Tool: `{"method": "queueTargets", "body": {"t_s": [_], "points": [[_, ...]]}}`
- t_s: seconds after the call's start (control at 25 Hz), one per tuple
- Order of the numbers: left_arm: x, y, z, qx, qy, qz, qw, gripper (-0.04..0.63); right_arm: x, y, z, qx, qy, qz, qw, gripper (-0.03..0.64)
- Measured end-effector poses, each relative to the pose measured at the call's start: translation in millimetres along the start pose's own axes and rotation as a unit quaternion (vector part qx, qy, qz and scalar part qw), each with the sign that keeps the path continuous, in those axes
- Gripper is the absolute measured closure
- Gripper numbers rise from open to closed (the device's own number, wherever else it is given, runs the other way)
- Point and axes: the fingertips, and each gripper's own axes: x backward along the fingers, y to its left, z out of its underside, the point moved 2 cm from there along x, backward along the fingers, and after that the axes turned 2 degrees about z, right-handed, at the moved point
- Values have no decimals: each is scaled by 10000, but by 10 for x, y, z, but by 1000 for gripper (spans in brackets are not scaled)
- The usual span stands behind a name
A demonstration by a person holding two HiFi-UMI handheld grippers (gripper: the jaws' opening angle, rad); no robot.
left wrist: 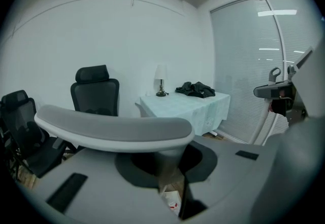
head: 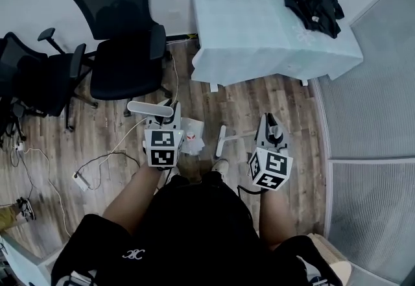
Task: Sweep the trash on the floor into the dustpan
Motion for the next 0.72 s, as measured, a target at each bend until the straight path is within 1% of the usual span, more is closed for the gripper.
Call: {"method": "queueTargets", "body": {"t_s": [0.28, 0.72], "points": [[14, -10, 55, 86, 23, 88, 9999, 535, 90, 70, 64, -107, 53, -78, 9999, 568], [11, -140, 102, 21, 83, 176, 9998, 535, 200, -39, 90, -123, 20, -36, 9999, 568]]}}
